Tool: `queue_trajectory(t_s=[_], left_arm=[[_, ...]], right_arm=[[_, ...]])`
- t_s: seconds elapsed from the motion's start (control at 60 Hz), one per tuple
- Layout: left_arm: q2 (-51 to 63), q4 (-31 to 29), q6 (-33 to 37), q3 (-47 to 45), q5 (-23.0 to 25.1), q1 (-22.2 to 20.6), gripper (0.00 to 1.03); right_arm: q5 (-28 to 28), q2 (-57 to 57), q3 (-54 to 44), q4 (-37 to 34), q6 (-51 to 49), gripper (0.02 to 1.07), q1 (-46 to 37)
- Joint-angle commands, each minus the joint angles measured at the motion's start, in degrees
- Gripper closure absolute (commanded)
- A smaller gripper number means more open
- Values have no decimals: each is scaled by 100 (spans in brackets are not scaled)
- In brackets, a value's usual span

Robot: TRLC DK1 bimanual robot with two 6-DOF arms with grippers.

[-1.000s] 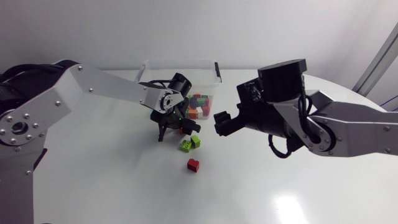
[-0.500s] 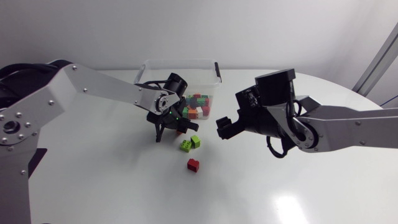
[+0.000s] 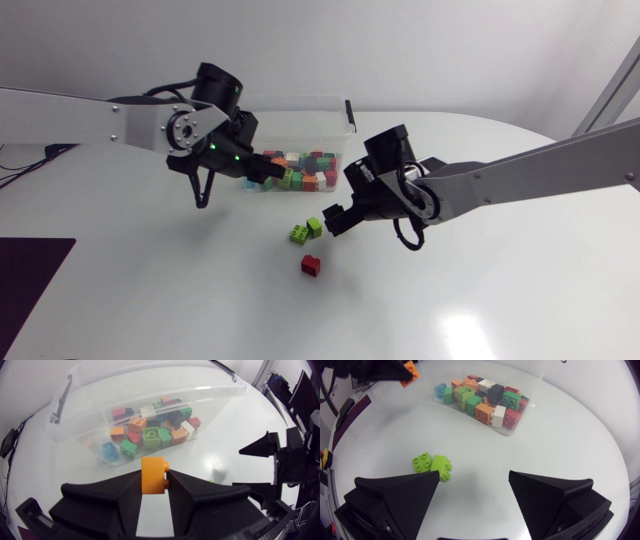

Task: Place the duplo bricks in the container

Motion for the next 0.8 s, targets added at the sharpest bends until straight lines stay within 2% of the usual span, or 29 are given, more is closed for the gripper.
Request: queue_trajectory(t_s=[0.0,0.25,0.433,0.617,0.783], left_arm=[[-352,14,156,-173,133,165,78],[-669,14,315,135,476,517,78],[-669,-3,367,486,502,552,78],[-563,-21,394,776,538,543,78],[-291,-39,411,1145,608,526,78]], right_arm=[[-118,291,278,-151,-71,7,105],[-101,783,683,-370,-185,7,334],[-30,1064,911,-441,-220,11,351],[119,1328,1122,-449,-343,19,307],[110,1521,1236,-467,-458,39,316]])
